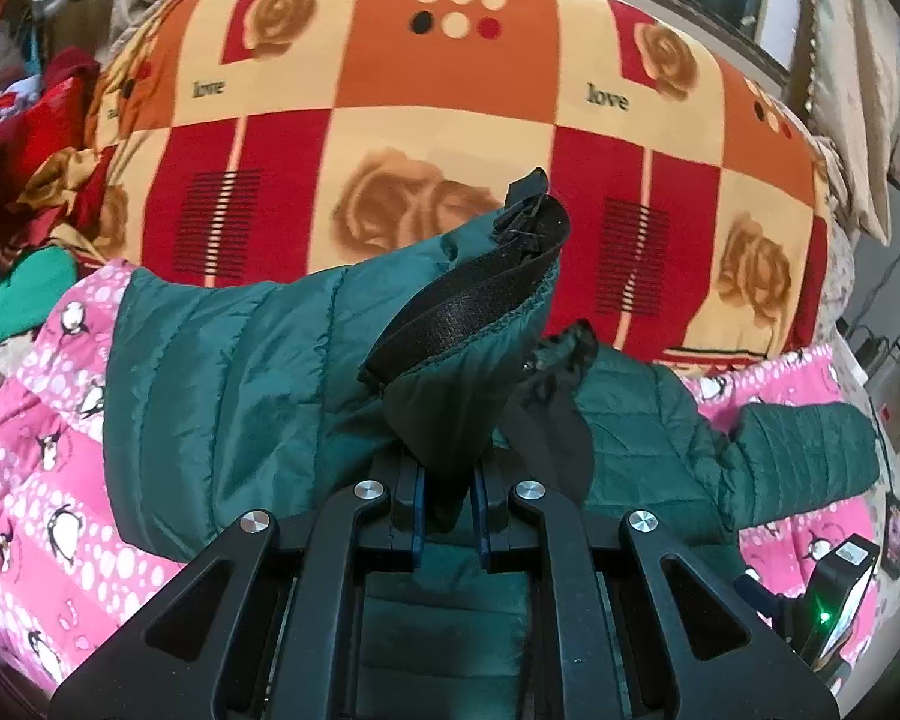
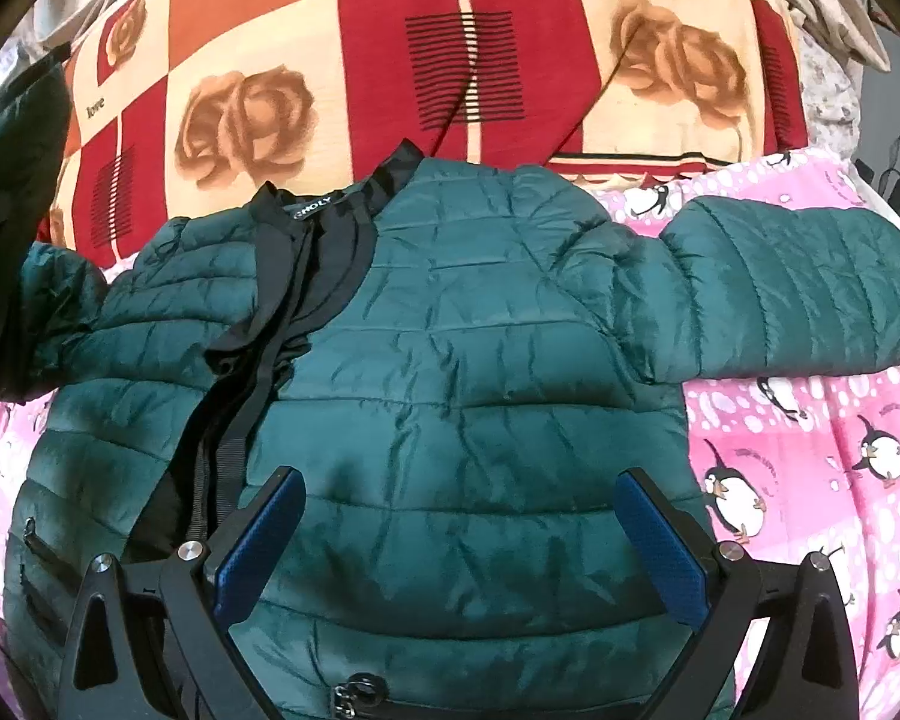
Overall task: Fold large clothes
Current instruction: 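Lift the sleeve with the left gripper and fold it across the jacket body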
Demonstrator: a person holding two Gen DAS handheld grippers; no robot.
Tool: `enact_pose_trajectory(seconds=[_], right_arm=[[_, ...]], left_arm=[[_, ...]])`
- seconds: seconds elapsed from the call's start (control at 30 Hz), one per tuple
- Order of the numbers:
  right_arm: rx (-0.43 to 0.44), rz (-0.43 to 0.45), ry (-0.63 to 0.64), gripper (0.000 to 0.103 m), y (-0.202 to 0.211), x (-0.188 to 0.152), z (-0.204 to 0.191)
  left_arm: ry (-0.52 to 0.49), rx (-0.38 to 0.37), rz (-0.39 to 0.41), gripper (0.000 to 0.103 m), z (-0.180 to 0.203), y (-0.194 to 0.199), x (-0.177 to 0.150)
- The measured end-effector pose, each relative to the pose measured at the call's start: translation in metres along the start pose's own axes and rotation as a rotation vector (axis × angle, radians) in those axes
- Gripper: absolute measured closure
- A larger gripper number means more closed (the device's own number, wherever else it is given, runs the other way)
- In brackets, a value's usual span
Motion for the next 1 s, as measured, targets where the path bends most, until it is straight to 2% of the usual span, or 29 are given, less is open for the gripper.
enact_pose_trajectory(seconds=[0.47,1.0], right_arm=[[0.006,0.010,-0.062,0.001,-0.001,-0.002,0.027],[-0.012,-0.040,-0.060,0.001,-0.012,-0.013,0.043]], left_arm=[[-0.052,-0.068,-0.084,0.092,0.061,-0.037,-0.019],[-0.056,-0.135,-0.229,0.092,0.103,-0.104,-0.055]])
Point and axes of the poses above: each gripper's, at about its wrist camera, not at the fingertips, and y roughly against the way its jaws point, z to its right, x to its top, the point moved 6 cm from there along -y, roughly the way its jaws point, and after that the axes turned 4 degrees about x, right-handed, at the moved point
